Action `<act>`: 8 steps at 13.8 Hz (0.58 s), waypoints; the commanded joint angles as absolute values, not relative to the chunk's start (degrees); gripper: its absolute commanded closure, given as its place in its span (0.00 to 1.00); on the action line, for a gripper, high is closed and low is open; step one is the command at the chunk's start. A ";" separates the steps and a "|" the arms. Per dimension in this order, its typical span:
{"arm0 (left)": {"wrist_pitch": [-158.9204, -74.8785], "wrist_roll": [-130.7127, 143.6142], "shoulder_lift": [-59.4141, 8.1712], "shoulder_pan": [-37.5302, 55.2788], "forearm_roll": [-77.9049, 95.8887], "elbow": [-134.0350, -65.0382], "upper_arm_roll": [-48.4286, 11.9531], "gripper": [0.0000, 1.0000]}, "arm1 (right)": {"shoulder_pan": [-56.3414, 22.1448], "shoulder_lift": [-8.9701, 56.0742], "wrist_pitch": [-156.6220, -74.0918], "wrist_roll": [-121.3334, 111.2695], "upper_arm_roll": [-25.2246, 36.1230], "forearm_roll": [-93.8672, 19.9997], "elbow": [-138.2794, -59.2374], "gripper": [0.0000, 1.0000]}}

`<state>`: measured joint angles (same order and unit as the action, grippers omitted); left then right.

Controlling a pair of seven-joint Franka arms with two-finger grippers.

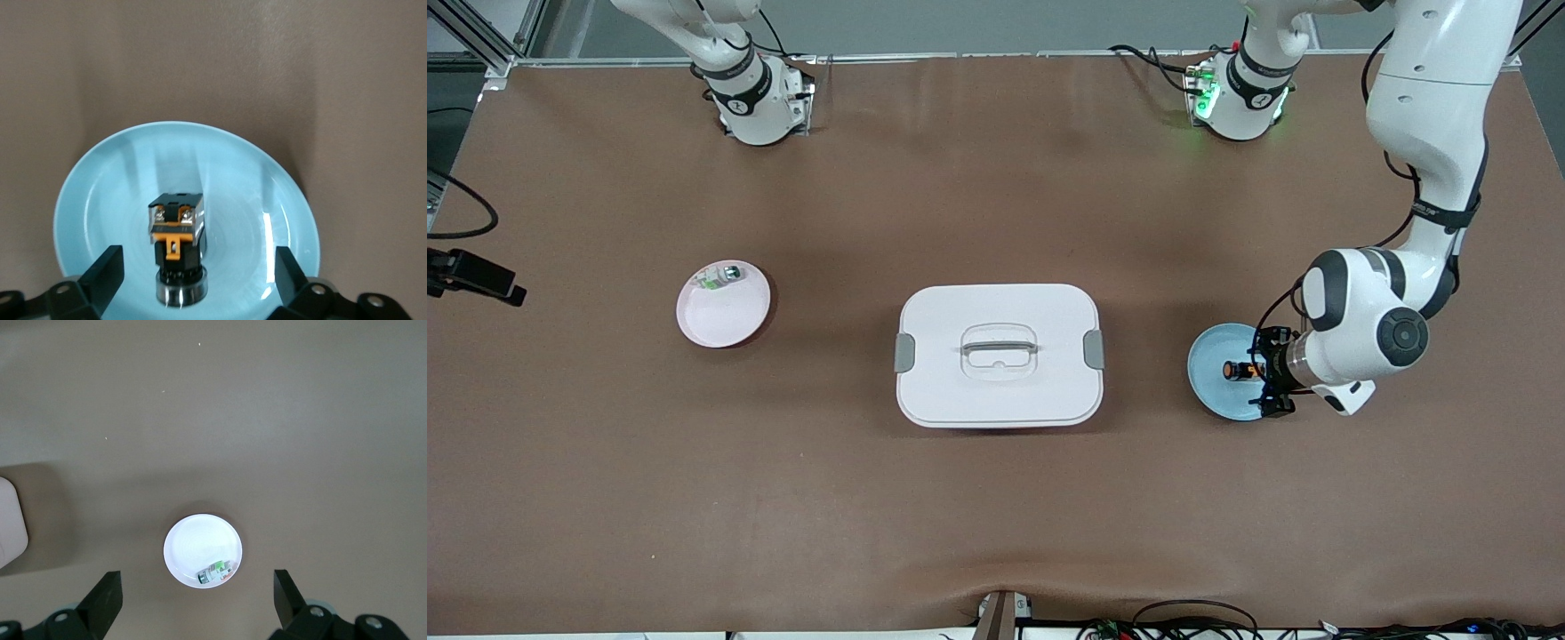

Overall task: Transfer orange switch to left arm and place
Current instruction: 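Open the left gripper to release the switch on the plate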

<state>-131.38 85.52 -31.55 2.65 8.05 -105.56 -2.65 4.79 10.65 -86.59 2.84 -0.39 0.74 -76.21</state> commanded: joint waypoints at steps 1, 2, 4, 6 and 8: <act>-123.43 84.56 -29.63 0.88 8.17 -101.27 -2.72 0.00 | 5.71 5.63 -88.77 2.11 -1.23 0.79 -82.97 0.00; -120.18 82.38 -28.92 0.27 8.17 -99.42 -2.64 0.00 | 5.63 5.19 -88.77 2.11 -1.23 0.79 -82.97 0.00; -114.63 75.62 -26.99 -1.05 8.61 -96.52 -2.90 0.00 | 5.45 4.75 -88.94 2.11 -1.32 0.79 -82.88 0.00; -109.19 69.81 -25.93 -0.97 8.27 -92.05 -2.90 0.00 | 5.45 4.05 -89.03 2.20 -1.32 0.70 -82.53 0.00; -102.78 62.10 -25.58 -1.58 8.09 -85.64 -2.46 0.00 | 5.71 3.52 -88.77 2.29 -1.14 -1.48 -82.70 0.00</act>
